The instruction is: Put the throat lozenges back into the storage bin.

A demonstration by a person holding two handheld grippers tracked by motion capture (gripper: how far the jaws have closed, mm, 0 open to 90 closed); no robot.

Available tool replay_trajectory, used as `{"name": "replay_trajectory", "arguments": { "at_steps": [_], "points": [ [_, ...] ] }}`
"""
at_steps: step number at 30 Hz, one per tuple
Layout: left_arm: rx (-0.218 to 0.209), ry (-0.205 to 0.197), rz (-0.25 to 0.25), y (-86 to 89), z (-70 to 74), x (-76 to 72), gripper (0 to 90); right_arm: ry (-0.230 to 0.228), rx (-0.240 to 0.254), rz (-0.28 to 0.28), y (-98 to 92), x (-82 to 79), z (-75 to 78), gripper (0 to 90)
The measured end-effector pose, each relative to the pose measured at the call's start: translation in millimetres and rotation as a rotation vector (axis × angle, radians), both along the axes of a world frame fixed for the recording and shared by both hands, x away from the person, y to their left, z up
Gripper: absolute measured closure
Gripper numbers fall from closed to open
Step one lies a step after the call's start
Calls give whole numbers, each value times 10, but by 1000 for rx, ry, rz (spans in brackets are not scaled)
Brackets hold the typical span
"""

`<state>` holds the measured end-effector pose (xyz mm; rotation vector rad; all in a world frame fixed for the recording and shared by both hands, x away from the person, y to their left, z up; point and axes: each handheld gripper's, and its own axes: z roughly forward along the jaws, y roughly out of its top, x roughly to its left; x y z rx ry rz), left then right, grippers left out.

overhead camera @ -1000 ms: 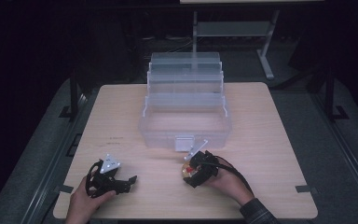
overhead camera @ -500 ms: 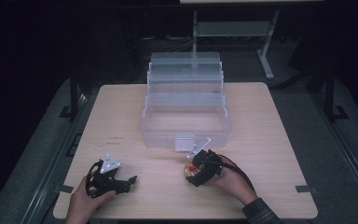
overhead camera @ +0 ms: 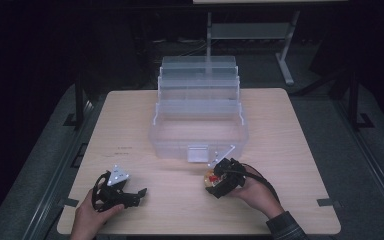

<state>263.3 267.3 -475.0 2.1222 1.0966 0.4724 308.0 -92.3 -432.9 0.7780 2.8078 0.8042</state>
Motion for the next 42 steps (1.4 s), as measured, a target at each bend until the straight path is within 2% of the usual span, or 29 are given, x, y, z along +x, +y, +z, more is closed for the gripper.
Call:
{"name": "replay_trajectory", "arguments": {
  "at_steps": [6,19,31,42],
  "points": [
    [-1,0,0,0,0,0,106,-4,6,-10,-90,-13,54,197],
    [-1,-1,1,-1,-1,0,106,-16,6,-71,-362,-26,152,197],
    [0,-1,0,0,0,0,106,-10,1,-108,-549,-40,154,197],
    [-2,-1,1,-1,-1,0,106,-23,8,-144,-718,-44,239,197]
  ]
}}
